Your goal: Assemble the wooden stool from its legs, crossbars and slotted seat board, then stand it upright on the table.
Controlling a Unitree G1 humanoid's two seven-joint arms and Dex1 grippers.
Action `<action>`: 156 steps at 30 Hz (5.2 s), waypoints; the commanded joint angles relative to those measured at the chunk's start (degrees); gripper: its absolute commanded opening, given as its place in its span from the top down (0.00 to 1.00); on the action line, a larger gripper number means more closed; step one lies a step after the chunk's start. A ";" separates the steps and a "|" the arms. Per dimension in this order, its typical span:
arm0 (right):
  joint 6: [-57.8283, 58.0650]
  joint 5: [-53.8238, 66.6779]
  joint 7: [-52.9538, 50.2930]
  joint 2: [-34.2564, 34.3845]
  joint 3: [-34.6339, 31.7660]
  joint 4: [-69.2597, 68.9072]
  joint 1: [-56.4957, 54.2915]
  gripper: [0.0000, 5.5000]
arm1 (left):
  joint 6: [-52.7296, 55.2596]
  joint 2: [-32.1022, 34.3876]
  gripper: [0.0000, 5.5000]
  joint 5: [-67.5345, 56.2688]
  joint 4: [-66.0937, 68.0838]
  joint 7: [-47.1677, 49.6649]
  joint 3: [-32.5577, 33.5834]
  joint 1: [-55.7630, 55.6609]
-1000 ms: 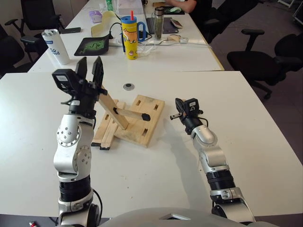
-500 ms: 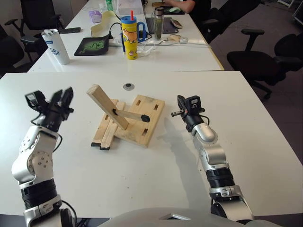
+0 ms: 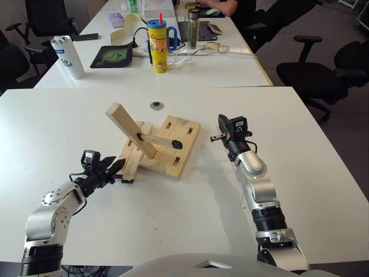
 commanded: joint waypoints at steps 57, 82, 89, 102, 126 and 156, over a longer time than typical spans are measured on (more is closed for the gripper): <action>-1.24 -0.42 -0.70 -0.05 -0.23 -0.77 0.41 1.00 | -0.82 -2.55 0.49 12.22 6.08 6.32 -3.25 -4.99; 1.63 3.25 -0.85 -0.56 -4.31 -1.51 -9.48 1.00 | -17.45 -7.13 0.63 9.75 2.37 11.44 4.18 -18.26; 29.32 34.03 -0.73 2.05 -15.97 -7.55 -27.17 0.91 | -18.78 -3.38 0.63 6.52 -4.09 6.05 1.67 -32.51; 46.33 77.07 -15.86 3.84 -28.76 -4.53 -35.85 0.54 | -15.62 -1.17 0.63 4.10 -8.54 -6.68 -7.43 -39.78; 43.20 85.31 -14.50 1.73 -23.66 -9.16 -28.69 0.48 | -15.37 2.26 0.63 7.25 -8.05 -9.50 -9.32 -40.03; 39.09 85.28 -12.13 -2.11 -23.47 -7.69 -30.04 0.80 | -20.00 4.30 0.63 11.86 -6.20 -14.52 -12.58 -38.20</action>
